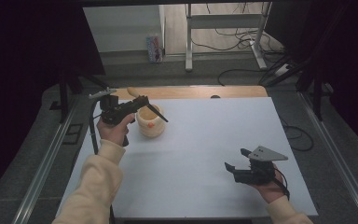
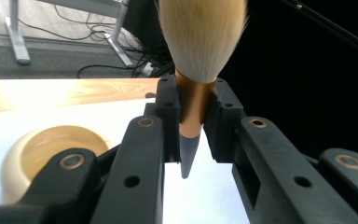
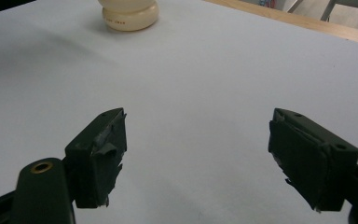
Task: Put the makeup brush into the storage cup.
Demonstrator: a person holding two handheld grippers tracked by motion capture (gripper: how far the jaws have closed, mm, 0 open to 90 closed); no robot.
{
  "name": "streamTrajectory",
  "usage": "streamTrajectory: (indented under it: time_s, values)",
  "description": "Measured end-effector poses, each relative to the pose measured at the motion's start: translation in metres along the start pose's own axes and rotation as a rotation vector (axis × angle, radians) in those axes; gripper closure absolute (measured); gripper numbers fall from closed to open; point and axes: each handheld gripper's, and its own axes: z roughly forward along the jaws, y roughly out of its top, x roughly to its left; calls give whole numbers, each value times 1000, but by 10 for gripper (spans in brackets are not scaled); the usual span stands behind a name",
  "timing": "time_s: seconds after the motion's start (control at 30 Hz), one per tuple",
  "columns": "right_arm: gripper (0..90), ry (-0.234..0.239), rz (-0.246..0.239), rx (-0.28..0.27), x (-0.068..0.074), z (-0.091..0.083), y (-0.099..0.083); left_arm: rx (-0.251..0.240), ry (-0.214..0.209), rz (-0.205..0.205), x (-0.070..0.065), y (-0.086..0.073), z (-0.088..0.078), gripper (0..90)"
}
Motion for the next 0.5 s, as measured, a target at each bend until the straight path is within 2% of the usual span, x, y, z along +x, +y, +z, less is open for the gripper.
streamTrajectory:
  time_s: [0.3,0.5]
  values:
    - [194,-4,2,4,-1,0,-1,-4,27,-5,6,4,-7,782]
    - [193,-5,-2,7,0,0,-1,1,57,-4,11,7,-6,781]
